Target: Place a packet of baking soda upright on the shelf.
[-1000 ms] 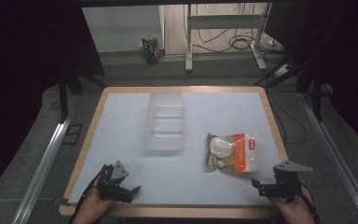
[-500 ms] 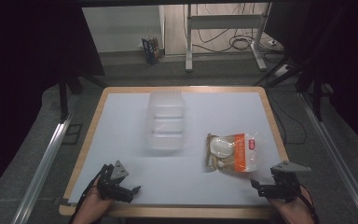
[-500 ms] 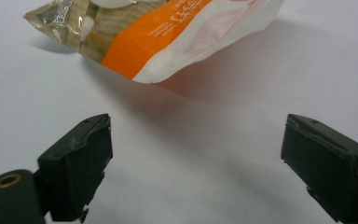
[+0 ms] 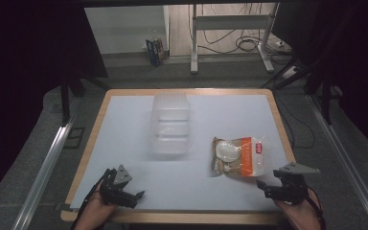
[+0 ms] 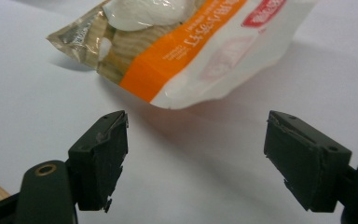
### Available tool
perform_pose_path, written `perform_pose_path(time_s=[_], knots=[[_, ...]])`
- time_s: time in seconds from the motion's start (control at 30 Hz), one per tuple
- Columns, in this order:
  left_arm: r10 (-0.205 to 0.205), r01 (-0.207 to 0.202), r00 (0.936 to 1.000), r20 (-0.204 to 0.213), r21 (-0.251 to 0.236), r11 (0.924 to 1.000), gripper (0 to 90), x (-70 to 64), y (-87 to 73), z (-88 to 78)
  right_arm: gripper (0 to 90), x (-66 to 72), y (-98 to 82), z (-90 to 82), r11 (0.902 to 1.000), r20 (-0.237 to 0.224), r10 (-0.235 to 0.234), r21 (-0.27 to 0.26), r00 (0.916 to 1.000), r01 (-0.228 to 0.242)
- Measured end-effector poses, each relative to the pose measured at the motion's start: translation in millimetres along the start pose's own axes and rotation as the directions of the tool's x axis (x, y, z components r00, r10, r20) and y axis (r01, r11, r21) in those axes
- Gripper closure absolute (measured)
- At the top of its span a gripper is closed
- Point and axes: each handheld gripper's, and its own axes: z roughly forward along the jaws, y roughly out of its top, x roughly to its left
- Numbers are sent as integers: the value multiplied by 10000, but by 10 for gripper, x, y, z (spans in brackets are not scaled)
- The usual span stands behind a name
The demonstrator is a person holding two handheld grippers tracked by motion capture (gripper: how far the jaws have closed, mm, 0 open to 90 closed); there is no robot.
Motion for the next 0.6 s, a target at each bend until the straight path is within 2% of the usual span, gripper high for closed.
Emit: perform_pose_path(time_s=[0.27,0.4,0.6], knots=[[82,-82,9999,-64,92,9999,14,-14,1,5,219,7,75,-16,9999,-153,-73,-116,9999,71],[63,-63,10000,-64,111,9999,14,-13,3,7,214,1,102,-21,9997,-341,40,-253,9994,-48],[156,-154,9998,-141,169,9997,14,-26,8,10,192,-41,184,34,9993,-175,-52,-379,9998,46]])
